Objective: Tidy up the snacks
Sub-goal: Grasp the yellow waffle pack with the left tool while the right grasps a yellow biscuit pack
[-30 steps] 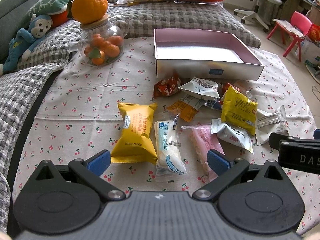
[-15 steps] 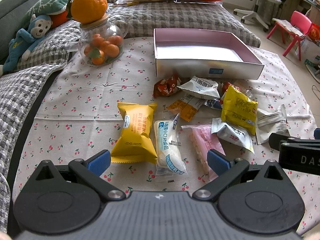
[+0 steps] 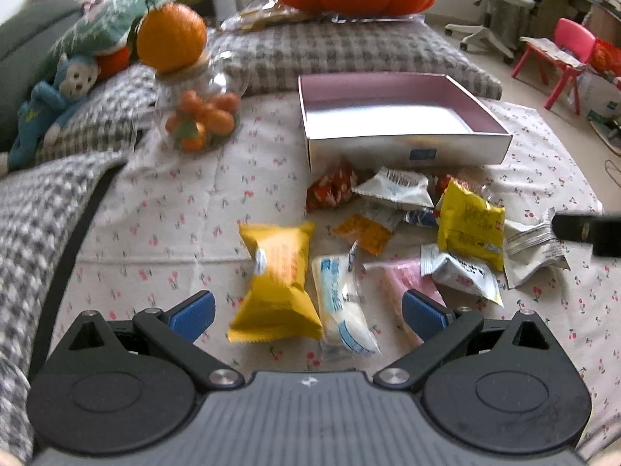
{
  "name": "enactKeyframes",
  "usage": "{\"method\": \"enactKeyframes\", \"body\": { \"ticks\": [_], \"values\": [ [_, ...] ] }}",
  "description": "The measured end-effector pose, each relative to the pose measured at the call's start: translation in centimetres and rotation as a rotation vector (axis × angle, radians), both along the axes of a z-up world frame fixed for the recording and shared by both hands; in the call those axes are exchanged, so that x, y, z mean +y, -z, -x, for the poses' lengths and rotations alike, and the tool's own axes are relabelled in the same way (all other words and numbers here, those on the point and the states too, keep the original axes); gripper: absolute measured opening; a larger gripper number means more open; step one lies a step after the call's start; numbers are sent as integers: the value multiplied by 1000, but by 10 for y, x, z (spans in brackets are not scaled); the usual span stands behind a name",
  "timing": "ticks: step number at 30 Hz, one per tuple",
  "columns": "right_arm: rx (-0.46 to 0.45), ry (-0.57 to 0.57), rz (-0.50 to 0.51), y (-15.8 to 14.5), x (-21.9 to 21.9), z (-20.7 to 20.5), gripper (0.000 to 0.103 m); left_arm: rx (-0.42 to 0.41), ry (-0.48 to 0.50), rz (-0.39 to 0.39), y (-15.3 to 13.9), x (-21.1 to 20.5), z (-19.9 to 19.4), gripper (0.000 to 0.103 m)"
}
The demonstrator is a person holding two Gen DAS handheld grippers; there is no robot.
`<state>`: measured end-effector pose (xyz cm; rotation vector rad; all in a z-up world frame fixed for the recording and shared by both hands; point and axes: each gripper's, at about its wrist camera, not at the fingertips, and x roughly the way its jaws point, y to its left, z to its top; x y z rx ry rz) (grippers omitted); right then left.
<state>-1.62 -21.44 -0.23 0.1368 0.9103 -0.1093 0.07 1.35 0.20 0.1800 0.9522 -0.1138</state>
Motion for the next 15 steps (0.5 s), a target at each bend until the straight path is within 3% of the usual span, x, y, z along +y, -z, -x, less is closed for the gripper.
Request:
{"method": "enactKeyframes", "body": {
  "ticks": [5, 9, 15],
  "values": [
    [11, 17, -12, -3, -17, -11, 103, -3, 44, 28, -7, 9, -14, 103],
    [43, 12, -45, 1, -28, -19, 103, 29, 60, -29, 0, 15, -31, 103],
    [89, 53, -41, 20, -49, -31, 103, 110, 30, 47, 24, 38, -50, 97]
  ]
}}
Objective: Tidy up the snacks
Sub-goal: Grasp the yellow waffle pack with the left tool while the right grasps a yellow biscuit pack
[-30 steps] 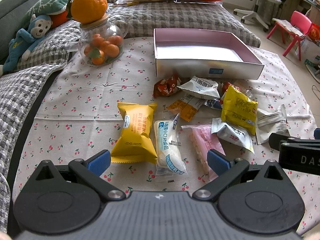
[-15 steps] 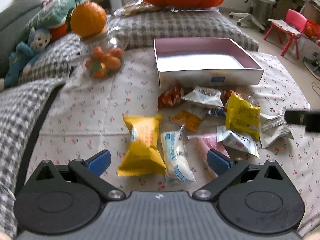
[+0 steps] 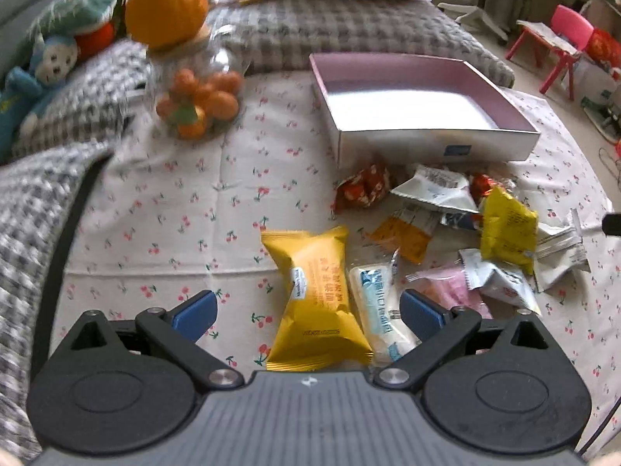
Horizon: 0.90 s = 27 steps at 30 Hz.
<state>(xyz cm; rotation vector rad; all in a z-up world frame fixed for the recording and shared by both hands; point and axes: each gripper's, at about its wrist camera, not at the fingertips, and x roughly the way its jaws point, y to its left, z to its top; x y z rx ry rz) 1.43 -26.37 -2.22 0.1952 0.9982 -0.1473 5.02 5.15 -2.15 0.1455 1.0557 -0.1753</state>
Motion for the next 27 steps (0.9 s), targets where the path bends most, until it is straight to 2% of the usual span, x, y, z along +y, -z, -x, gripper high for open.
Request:
{"method": "enactKeyframes", "body": {
  "ticks": [3, 6, 12, 17, 19, 22, 27],
  "values": [
    [27, 11, 1, 13, -7, -2, 103, 27, -7, 21, 9, 7, -7, 92],
    [51, 0, -45, 21, -7, -4, 103, 35, -23, 46, 15, 15, -16, 90],
    [30, -125, -97, 23, 21, -13, 103, 109, -51, 142, 32, 20, -29, 78],
    [26, -175, -155, 22, 42, -26, 103, 124, -43, 110, 41, 14, -34, 70],
    [28, -176, -200, 23, 46, -32, 103, 129, -41, 105, 44, 12, -34, 64],
    [47, -152, -249, 28, 49, -44, 103, 130, -47, 85, 47, 9, -35, 57],
    [97, -87, -315, 45, 51, -58, 103, 135, -45, 81, 49, 9, -36, 55]
  ]
}}
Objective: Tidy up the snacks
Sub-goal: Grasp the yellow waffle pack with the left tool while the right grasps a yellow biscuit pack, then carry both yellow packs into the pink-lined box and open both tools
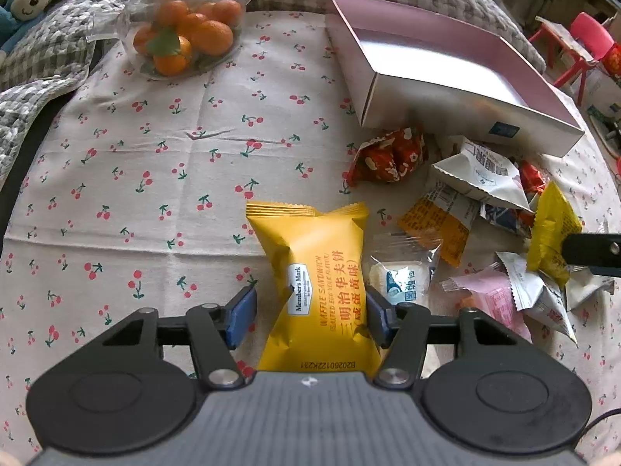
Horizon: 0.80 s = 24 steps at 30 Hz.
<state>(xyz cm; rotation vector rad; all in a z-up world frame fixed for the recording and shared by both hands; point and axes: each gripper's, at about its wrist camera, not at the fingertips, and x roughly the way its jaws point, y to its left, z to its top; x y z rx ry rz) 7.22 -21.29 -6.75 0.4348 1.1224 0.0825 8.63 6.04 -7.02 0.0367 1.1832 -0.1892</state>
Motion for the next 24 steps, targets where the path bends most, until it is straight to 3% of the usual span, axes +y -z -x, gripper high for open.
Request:
{"method": "enactKeyframes", "body": {
  "ticks": [9, 12, 16, 24],
  "values": [
    [15, 65, -10, 16, 6, -10, 101, -18, -14, -4, 1, 1, -2, 43],
    [5, 86, 12, 20, 6, -9, 97, -17, -20, 4, 1, 2, -3, 42],
    [-24, 80, 50, 18, 8, -8, 83, -20, -25, 17, 1, 4, -3, 40],
    [-13, 97, 22, 12, 4, -3, 76, -16, -51, 60, -3, 10, -3, 38]
  ]
}}
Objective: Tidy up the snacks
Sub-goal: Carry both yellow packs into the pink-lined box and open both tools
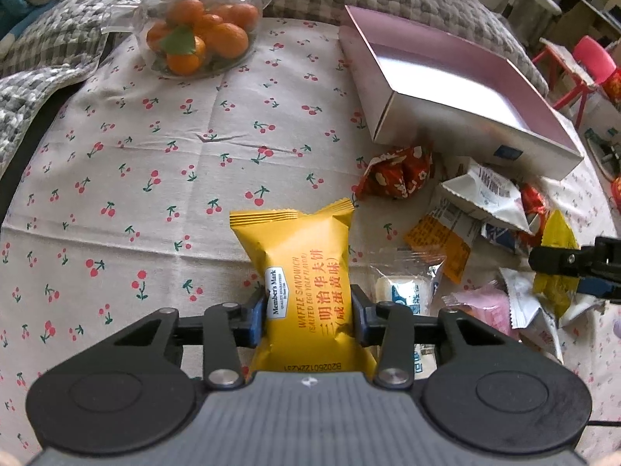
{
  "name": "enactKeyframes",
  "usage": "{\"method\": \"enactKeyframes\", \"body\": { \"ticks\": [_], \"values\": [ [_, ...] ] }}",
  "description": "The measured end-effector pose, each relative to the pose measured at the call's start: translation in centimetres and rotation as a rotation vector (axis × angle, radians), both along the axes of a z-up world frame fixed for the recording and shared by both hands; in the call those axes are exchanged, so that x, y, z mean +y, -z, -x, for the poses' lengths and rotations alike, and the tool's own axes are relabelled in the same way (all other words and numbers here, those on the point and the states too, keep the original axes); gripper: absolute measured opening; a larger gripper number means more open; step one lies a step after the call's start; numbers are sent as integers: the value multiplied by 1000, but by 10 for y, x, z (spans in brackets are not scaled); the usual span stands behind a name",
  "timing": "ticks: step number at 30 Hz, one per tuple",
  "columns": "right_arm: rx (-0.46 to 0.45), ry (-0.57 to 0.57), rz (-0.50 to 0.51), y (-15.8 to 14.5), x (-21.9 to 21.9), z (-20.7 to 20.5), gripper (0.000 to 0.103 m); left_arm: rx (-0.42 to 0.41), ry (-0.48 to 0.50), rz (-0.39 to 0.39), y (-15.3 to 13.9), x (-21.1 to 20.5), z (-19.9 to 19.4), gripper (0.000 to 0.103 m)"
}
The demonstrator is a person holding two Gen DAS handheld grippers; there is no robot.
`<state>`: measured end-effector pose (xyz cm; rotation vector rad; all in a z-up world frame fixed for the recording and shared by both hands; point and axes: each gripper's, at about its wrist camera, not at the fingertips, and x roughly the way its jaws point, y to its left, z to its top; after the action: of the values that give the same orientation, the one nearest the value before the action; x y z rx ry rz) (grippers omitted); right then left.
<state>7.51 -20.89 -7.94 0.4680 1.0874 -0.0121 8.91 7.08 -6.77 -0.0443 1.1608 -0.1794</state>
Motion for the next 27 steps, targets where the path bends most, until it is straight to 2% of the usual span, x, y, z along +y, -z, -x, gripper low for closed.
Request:
{"method": "enactKeyframes", "body": {
  "ticks": [7, 14, 17, 22, 27],
  "values": [
    [-24, 0, -27, -12, -3, 6, 75, -18, -37, 49, -11, 7, 1, 38],
    [-71, 38, -90, -32, -18, 11, 75, -87, -46, 85, -33, 6, 2, 38],
    [-98, 63, -88, -43, -27, 10, 75, -117, -47, 96, -46, 2, -1, 38],
    [-150, 100, -98, -62, -42, 0, 75, -156, -37, 131, -63, -10, -16, 38],
    [-201, 116, -111, -75, -51, -22, 75, -175, -30, 147, -68, -32, -44, 38]
  ]
}}
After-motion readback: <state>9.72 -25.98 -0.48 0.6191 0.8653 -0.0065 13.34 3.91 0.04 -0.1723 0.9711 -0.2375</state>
